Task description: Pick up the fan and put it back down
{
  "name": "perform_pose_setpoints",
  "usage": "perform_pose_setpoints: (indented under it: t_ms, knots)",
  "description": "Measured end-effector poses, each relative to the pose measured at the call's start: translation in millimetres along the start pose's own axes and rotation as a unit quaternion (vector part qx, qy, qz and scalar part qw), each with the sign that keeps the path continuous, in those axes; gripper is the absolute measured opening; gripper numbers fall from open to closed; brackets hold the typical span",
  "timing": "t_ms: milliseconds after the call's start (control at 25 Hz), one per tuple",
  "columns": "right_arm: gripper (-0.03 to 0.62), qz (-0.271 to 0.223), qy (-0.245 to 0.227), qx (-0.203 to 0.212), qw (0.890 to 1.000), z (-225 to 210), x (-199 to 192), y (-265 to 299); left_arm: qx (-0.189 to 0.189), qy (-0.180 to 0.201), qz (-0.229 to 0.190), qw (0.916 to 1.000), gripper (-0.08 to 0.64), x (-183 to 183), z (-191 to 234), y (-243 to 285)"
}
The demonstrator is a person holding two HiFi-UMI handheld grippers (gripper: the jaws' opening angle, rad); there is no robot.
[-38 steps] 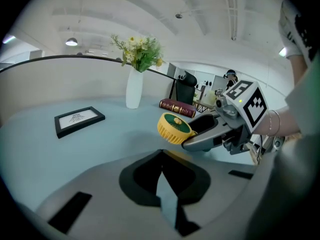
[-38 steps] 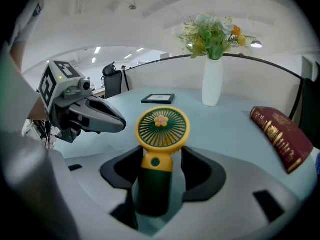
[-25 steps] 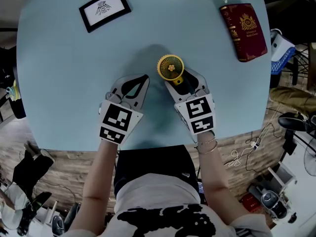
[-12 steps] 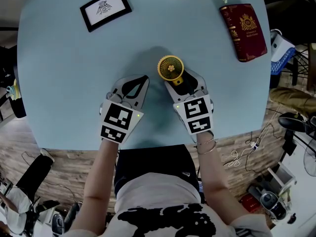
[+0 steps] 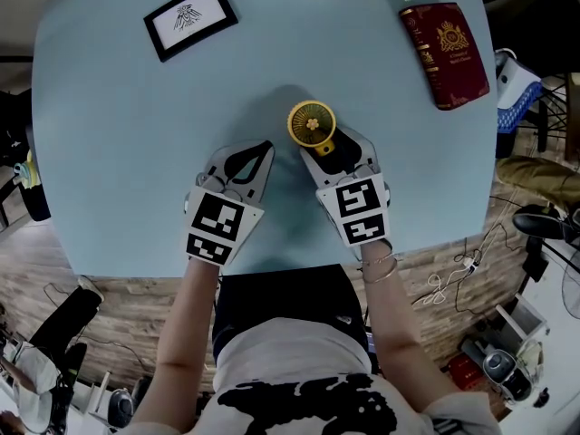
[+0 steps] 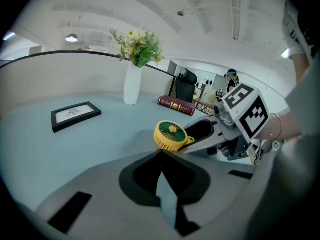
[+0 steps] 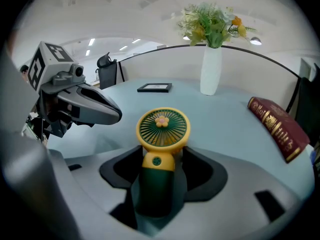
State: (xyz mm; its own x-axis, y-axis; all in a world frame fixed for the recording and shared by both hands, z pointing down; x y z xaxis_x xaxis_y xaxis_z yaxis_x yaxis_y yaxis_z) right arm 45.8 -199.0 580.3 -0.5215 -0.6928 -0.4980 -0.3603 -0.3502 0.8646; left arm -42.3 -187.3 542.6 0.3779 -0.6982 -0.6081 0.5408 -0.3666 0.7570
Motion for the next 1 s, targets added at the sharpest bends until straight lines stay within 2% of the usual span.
perform_pose_setpoints:
  t_ms: [120, 440, 1000]
  knots:
    - [0.276, 0.002, 0.000, 0.004, 1.000, 2, -1, 0, -0.001, -0.001, -0.001, 1.0000, 0.012, 0, -2, 0]
    - [0.289, -0.005, -0.002, 0.005, 1.000, 5, -1, -10, -0.005, 0.004, -0.007, 1.0000, 0.012, 2, -7, -5]
    - [0.301, -0.070, 0.006, 0.005, 0.998, 2, 32, -63, -0.011, 0.008, -0.017, 0.9998, 0.012, 25, -16, -39]
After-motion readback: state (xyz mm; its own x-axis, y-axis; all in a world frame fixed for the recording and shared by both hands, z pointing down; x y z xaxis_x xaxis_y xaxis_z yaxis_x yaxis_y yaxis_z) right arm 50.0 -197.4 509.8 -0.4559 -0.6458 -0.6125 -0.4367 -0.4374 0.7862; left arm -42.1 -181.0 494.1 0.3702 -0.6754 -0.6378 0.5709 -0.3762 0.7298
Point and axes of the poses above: the fingertips, and each gripper's own axes: y forward along the fingers, z to its left, x out of its top, the point moved 1 cm from there along -y, backward along the fingers, and after that the axes turned 13 degrees about z, right-handed, at the moved point
